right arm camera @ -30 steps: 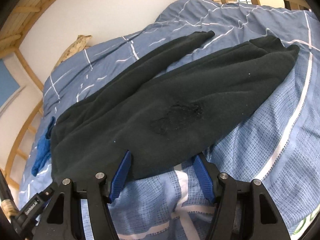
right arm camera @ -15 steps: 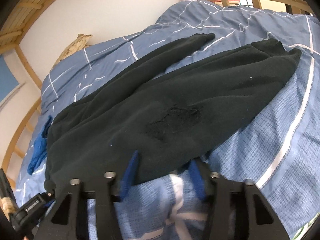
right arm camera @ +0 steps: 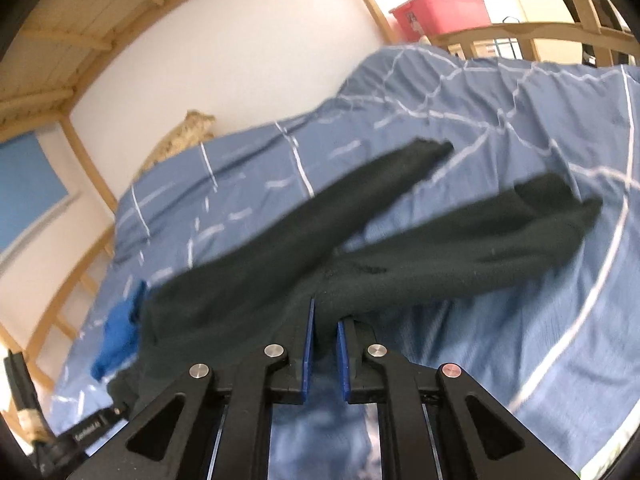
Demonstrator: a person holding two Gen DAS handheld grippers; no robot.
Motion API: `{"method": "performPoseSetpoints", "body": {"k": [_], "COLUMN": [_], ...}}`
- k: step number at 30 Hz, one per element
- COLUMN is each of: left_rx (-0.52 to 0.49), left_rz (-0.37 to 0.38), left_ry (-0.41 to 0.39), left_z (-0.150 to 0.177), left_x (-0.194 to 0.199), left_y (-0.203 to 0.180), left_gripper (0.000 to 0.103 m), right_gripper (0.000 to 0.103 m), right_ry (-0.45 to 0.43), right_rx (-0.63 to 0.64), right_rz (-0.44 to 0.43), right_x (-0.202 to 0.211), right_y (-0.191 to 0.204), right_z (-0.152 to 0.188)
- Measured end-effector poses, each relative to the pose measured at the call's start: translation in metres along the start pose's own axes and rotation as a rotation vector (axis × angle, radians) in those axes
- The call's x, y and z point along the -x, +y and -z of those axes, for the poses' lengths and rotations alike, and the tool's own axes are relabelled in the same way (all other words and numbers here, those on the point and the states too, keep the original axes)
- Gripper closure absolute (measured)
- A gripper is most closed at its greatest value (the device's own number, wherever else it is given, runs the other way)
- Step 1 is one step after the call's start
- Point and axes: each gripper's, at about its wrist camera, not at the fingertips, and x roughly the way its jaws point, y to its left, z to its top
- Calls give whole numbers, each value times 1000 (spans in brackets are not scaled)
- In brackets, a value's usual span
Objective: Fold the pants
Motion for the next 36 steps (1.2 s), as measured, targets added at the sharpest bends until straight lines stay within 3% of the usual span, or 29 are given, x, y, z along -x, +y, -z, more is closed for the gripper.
{"method": "performPoseSetpoints", "body": {"k": [5, 13, 20, 22, 24, 29, 36], "left_rx": [-13, -40, -47, -62, -76, -67, -206], "left_rz": [-14, -60, -120, -176, -213, -188, -139], "left_ry": [-8, 4, 43, 36, 39, 86, 44], "left_z": [-24, -82, -135, -151, -162, -176, -175], "left_x": [15, 3, -35, -49, -62, -100, -109], "left_y": [-11, -24, -27, -27, -25, -15, -19], "left_gripper": [89, 89, 89, 100, 100, 100, 100], "right_gripper": [93, 93, 93, 93, 93, 93, 93], "right_ry": [-11, 74, 182, 218, 246, 311, 362], "right_rx": [16, 140, 198, 215, 234, 237, 263], "right_rz": [-23, -12, 22, 46, 77, 85, 117], "right_x": [2, -35, -95, -119, -141, -191, -245], "right_y": [14, 45, 66, 71, 74, 79, 87], "right_z": [-29, -77, -116, -124, -128, -127, -129]}}
